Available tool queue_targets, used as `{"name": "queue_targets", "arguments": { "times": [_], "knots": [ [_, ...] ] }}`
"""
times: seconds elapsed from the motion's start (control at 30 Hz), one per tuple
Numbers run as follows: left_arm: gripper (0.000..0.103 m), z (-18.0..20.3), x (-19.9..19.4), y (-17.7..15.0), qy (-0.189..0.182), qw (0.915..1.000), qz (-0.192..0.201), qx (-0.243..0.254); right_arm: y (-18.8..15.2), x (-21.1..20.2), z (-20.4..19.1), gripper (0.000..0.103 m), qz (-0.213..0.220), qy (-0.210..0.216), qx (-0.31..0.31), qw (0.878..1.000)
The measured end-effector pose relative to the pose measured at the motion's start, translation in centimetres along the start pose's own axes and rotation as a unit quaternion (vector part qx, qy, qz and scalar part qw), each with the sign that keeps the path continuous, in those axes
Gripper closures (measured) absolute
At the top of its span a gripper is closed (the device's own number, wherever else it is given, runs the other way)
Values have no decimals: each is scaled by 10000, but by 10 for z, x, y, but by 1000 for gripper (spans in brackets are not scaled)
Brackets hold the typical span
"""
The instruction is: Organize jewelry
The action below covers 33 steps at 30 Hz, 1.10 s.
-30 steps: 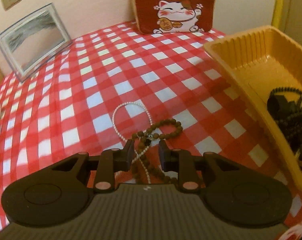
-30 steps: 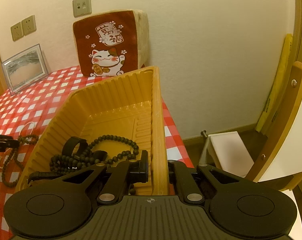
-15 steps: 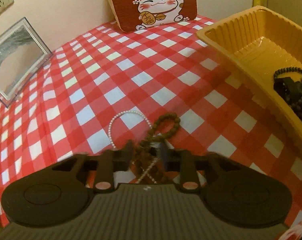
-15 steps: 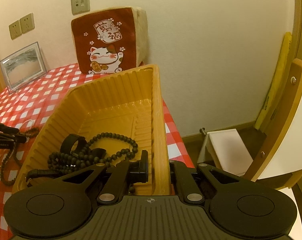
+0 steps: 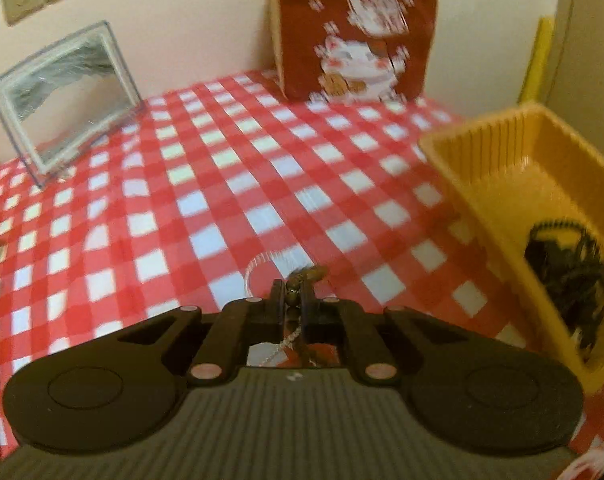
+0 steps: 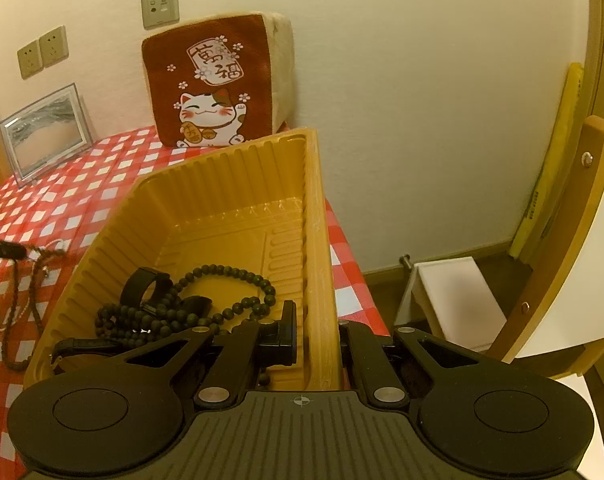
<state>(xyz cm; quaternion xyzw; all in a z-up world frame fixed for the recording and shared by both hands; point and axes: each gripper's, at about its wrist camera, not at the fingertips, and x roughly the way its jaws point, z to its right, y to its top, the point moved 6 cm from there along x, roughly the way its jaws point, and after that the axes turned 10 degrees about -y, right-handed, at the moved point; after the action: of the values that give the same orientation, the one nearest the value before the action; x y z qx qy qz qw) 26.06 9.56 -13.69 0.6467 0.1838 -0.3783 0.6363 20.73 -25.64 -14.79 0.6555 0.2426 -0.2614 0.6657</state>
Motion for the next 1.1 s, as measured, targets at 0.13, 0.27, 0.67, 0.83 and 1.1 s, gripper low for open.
{"name": "queue_targets", "arguments": {
  "times": [0.13,0.27,0.67,0.83,1.1],
  "knots": [
    [97,-6,-28,17,35,9991,364,-195,0,0,-1,97,5,2,-8,10000],
    [97,-8,-58,34,81,9971,694,-295,0,0,-1,97,15,10,-15,10000],
    [97,-6,-128,74,96,9874,1484,-543,-1,-2,-1,97,57,49,-2,10000],
    [97,-6,-135,70,224,9886,1419,-462,-1,-3,-1,97,85,72,3,9999],
    [97,17,-98,3,34,9953,634,-726,-2,-5,-1,97,101,85,3,9999]
  ]
}}
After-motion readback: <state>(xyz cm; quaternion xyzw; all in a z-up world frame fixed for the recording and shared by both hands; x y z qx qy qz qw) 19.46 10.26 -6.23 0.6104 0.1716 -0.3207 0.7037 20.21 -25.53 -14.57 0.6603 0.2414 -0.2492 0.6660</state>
